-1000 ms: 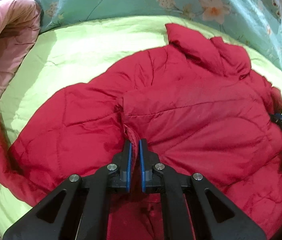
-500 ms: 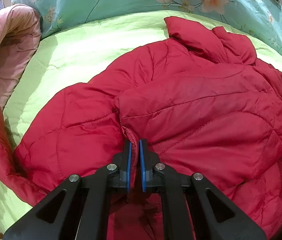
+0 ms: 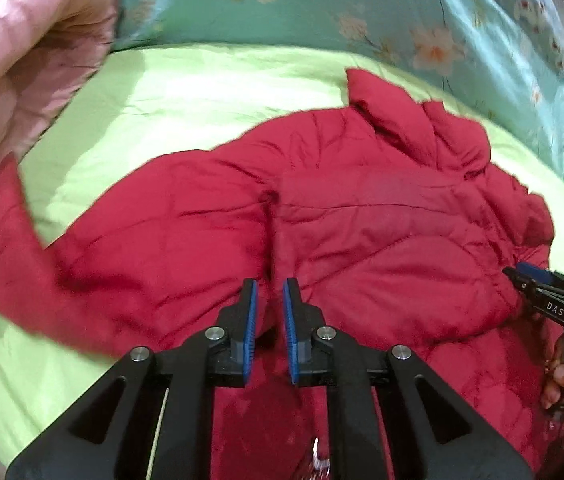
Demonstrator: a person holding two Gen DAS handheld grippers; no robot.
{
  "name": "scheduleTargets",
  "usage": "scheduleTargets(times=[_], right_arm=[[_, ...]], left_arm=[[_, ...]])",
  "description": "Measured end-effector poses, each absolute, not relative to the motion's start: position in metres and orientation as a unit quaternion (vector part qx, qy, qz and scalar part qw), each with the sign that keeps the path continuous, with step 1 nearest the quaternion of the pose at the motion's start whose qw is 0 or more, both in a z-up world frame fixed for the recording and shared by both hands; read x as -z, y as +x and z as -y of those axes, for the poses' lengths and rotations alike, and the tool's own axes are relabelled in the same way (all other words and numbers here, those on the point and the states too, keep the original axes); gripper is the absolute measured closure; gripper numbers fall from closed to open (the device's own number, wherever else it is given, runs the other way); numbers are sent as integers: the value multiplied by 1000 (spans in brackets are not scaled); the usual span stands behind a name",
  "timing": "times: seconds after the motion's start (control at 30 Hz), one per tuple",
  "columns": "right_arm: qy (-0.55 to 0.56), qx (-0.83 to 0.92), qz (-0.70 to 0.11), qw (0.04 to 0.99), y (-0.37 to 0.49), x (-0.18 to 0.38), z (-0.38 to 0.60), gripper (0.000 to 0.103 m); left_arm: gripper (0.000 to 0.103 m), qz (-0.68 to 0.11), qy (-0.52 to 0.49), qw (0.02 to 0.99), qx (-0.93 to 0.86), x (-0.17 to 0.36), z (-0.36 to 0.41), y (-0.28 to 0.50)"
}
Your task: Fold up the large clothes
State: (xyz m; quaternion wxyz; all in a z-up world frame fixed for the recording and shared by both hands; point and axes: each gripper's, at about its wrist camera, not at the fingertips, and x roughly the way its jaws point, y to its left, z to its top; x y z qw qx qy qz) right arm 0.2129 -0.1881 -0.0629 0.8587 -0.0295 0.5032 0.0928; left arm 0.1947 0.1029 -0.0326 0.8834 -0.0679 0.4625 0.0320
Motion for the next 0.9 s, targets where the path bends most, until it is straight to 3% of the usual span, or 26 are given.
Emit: scheduleTargets(times=[0.3, 0.37, 0.43, 0.63, 0.8, 0.9], right_arm=[[5, -125, -468, 875, 169, 21, 192, 48], [9, -134, -462, 876, 165, 15, 191, 48], [12, -139, -459, 877, 158, 9, 190, 48], [30, -146, -459, 876, 146, 9, 195, 48], [37, -151, -466, 871, 142, 13, 196, 48], [37, -156, -464, 871, 139, 11, 194, 48]], left_arm=[[89, -417, -136, 892, -107, -5, -166, 153], [76, -413, -139, 891, -129, -8, -181, 154], [48, -410, -148, 886, -161, -9, -200, 157], [37, -430, -176, 863, -200, 3, -248, 181], [37, -452, -171, 845, -228, 18, -270, 197], [32, -468, -165, 834, -240, 28, -280, 209]])
